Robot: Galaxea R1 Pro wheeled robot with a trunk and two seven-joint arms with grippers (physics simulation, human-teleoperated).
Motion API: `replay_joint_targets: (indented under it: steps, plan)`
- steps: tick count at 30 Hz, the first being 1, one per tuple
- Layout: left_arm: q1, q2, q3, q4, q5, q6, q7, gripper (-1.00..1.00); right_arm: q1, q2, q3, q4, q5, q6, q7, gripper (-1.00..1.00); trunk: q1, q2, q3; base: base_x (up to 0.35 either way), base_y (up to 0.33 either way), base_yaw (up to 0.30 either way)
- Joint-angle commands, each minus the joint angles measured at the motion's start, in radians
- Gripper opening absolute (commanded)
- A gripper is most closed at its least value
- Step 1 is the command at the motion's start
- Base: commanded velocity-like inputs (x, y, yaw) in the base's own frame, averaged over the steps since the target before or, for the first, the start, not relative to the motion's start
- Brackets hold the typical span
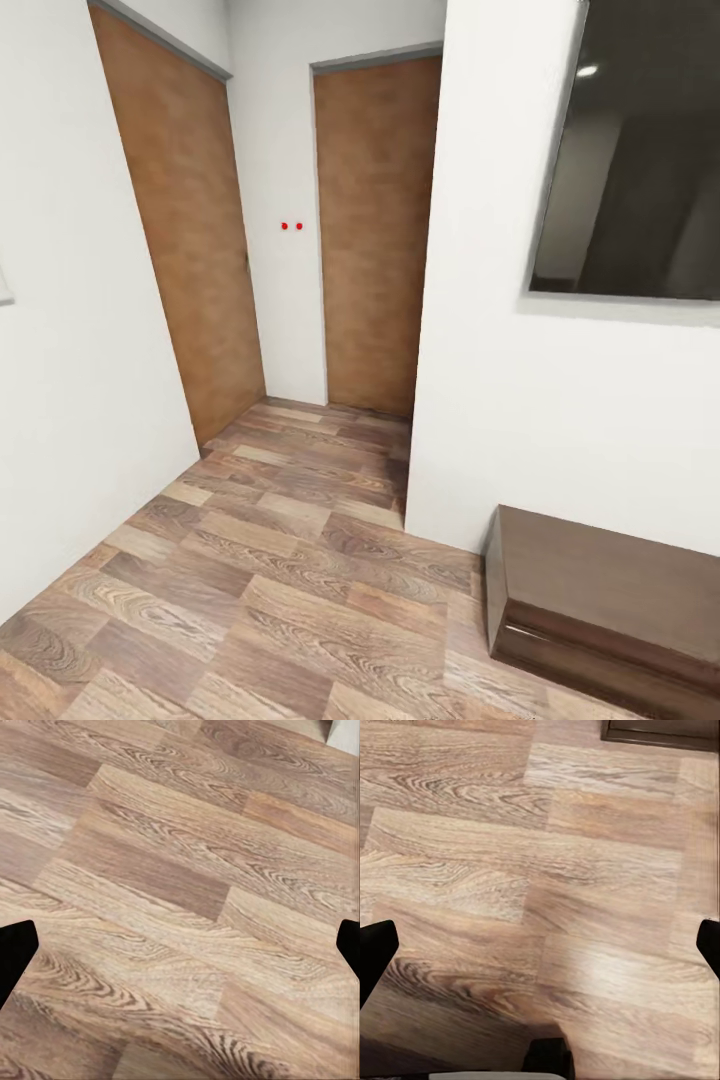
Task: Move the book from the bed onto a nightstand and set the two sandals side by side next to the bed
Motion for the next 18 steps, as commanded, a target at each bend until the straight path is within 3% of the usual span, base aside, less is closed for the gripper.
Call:
replay_joint_targets:
  steps: [1,18]
  plan:
    - [0.000,0.000,0.002,0.004,0.010,-0.008,-0.001,1.00,-0.001,0.000,-0.001,0.000,-0.010,0.002,0.005,1.00,0.000,-0.001,-0.001,0.000,0.000,-0.280]
    - [-0.001,-0.001,0.000,0.021,0.013,-0.032,-0.005,1.00,-0.001,0.000,-0.001,0.000,-0.010,0.006,0.012,1.00,0.000,-0.001,-0.011,0.000,0.000,-0.265]
